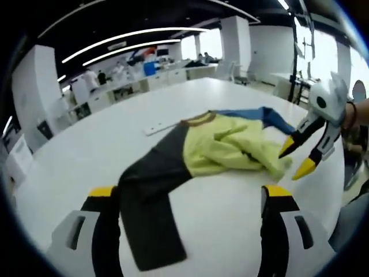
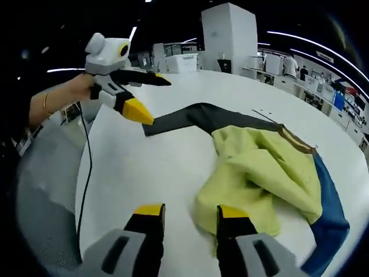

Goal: Fold the garment on the visible template until the final outline fits inside the template.

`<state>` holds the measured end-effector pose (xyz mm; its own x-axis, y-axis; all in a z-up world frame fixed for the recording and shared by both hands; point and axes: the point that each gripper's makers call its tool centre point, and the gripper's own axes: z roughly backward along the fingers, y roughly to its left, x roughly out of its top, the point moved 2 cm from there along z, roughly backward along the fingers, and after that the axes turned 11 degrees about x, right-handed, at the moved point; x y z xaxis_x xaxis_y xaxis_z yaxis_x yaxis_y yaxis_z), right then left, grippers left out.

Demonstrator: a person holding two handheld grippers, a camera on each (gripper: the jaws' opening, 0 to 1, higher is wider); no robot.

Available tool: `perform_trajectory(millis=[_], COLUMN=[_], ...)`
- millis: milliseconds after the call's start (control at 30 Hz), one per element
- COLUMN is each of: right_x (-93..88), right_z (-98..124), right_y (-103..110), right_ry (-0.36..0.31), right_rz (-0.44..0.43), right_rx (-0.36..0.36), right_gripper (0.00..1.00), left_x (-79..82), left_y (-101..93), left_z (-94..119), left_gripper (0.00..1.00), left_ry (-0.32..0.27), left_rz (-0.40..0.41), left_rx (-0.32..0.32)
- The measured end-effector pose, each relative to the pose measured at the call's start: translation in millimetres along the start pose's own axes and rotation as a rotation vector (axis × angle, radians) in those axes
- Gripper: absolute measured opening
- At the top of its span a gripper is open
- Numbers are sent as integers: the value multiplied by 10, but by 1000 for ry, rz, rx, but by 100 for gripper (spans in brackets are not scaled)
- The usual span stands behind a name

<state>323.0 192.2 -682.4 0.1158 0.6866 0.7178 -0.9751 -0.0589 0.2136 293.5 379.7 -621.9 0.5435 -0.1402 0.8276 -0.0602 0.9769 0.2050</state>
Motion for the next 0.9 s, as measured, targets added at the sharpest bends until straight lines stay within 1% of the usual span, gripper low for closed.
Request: perform_trajectory(millis=[200, 300, 333, 467, 533, 633, 767, 867, 900], right_x=[-53, -60, -73, -91, -108, -120, -109, -56, -35], right_z=[-96, -107, -117, -140, -157, -165, -159, -108, -84], right_y=[-37, -99, -112, -106, -106, -139, -175, -162, -160], right_ry=[31, 39, 45, 57, 72, 87, 75, 37, 30], right_rz=[48, 90, 91, 120, 151, 200, 210, 167, 172], right_rx=[-23, -56, -63, -73, -84, -116, -132, -119, -116], right_gripper=[25, 19, 16, 15, 14, 9, 2, 0, 0], left_x=[-58, -81, -86, -127, -148, -168, -169, -178, -181], left_y=[26, 38, 38, 14, -6, -17, -19, -22, -22], left_z=[50, 68, 73, 98, 104, 111, 123, 134, 134], left_gripper=[98, 98, 97, 95, 94, 94, 93, 93, 93], left_ry=[16, 20, 21, 29, 35, 42, 44, 51, 52], left_rz=[-19, -18, -15, -4, -3, -11, -12, -20, -23], left_rx=[9, 13, 14, 14, 10, 9, 10, 10, 10])
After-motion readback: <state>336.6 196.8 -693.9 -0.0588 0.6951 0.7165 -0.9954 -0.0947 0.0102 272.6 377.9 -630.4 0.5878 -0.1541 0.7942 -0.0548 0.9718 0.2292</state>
